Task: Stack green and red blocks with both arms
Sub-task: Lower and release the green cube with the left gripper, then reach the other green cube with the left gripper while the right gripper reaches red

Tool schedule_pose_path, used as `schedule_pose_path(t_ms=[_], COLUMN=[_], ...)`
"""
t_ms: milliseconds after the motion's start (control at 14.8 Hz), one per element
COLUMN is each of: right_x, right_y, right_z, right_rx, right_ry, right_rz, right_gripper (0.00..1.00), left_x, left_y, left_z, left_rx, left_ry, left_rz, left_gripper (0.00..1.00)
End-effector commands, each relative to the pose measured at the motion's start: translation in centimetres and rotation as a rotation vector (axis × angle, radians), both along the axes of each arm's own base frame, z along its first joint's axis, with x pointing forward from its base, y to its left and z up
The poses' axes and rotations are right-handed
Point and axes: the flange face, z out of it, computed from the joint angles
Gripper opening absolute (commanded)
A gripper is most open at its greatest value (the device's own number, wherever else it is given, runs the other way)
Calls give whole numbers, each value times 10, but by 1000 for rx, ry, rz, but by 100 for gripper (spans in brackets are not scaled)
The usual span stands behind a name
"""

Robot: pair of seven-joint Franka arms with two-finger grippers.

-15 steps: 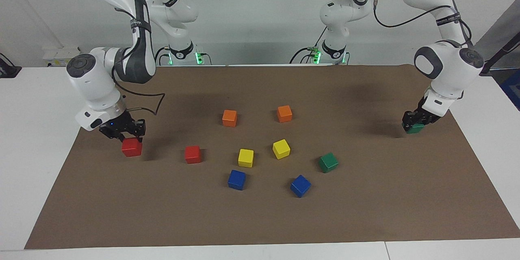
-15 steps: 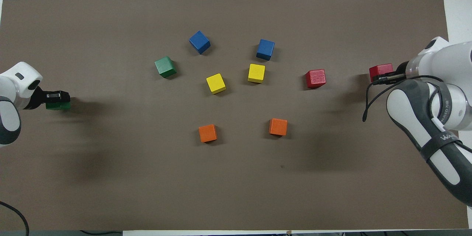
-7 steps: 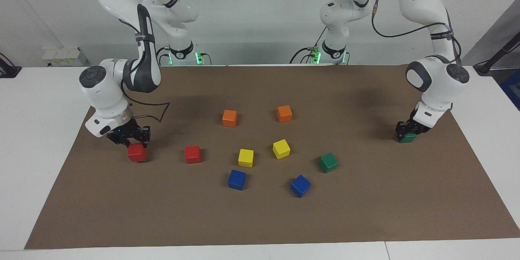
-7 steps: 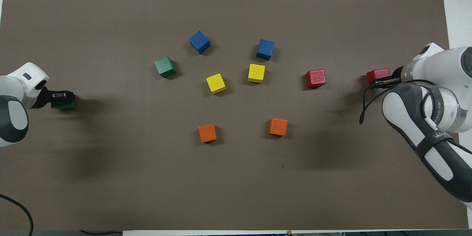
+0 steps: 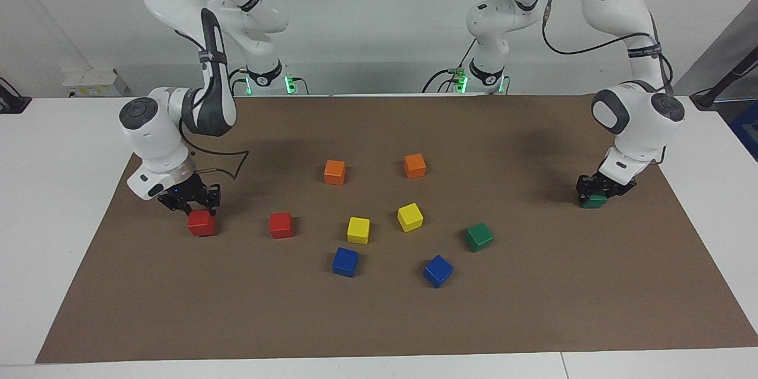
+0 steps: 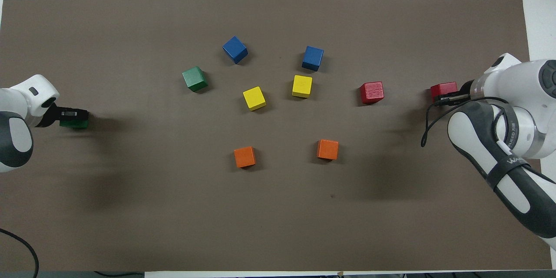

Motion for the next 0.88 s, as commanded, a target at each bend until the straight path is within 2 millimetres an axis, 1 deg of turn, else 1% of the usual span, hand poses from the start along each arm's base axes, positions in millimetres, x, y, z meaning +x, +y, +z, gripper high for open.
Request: schedule_pose_path(t_ms=[0,68,135,203,270,338,473,540,608,675,743,810], right_x=[-2,-2,-2,-2,-2,0,3,10,15,23,31,41], right_y=[-4,-4,-4,-5,-5,-5,-3,1,3,5,21,41], right_z=[0,0,-1,0,0,1,5,15,25,42,59,81], right_rx=[3,3,4,3,3,3,3,2,4,10,18,25], right_ry=[-16,-16,-14,-16,-17,-19,-19,-31,-24,-12,6,12], right_rz=[4,2,2,1,1,5,5,7,5,-16,-39,-74], right_gripper=[0,0,1,41,94,100,100,100,100,100,100,100], left_x=[25,30,36,41,42,44,43,43,45,49,53,58], left_y=[-33,-55,-87,-120,-154,-181,-226,-245,-261,-278,-299,-310], left_z=[43,50,59,62,62,70,69,73,67,61,47,35], left_rx=[7,-1,-12,-24,-36,-47,-65,-74,-78,-80,-78,-79], left_ry=[6,12,7,-3,-4,-13,-15,-22,-15,-8,2,8], left_rz=[-66,-58,16,118,186,244,343,369,397,436,469,493], left_gripper=[100,100,100,100,100,100,100,100,100,100,100,100])
